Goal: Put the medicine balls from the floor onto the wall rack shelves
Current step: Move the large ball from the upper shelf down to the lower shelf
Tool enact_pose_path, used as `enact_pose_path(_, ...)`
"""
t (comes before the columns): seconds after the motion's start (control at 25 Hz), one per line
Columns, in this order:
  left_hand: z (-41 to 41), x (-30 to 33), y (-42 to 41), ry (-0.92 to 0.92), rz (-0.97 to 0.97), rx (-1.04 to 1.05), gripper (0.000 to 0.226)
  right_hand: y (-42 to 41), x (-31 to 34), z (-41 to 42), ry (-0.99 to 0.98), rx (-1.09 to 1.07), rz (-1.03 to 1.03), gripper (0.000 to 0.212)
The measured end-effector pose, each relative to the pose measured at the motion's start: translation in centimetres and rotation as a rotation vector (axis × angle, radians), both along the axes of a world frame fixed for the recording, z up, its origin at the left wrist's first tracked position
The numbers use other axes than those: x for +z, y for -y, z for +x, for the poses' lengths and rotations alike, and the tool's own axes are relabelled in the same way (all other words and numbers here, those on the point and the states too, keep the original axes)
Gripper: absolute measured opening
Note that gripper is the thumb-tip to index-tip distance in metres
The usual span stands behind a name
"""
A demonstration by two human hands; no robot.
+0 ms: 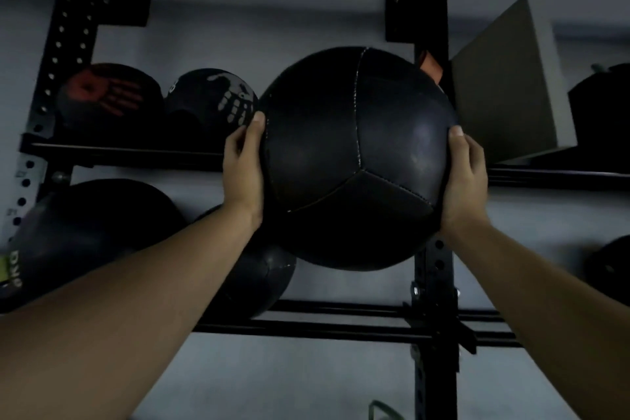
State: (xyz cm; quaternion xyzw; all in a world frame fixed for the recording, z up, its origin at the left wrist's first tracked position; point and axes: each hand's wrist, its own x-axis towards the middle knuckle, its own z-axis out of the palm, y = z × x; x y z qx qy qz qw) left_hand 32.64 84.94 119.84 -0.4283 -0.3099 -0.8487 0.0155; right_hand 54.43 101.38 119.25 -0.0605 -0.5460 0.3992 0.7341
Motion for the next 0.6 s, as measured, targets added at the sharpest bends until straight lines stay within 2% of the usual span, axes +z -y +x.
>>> enact_pose_path(0.12,0.2,-2.3,-0.4,0.045,-0.037,-0.007,0.091,-0.3,-2.6,0.5,-0.013,-0.005,-0.019,0.075)
enact_pose_path(0.32,-0.8,-6.4,-3.8,0.143,-0.069,-0.021,0.086,-3.1,-5.7,-0.4,0.022,-0.009,-0.027,0.074)
enact_pose_path(0.48,-2.4,-9.0,-8.1,0.191,-0.129,0.011,0.083,-7.5,-8.3,-2.3,0.052,-0.009,-0.047,0.060)
enact_pose_path(0.6,-3.5,-10.5,-11.0,0.162,-0.177,0.061,0.085,-11.4,-10.7,-4.3,0.101,-0.017,-0.082,0.061)
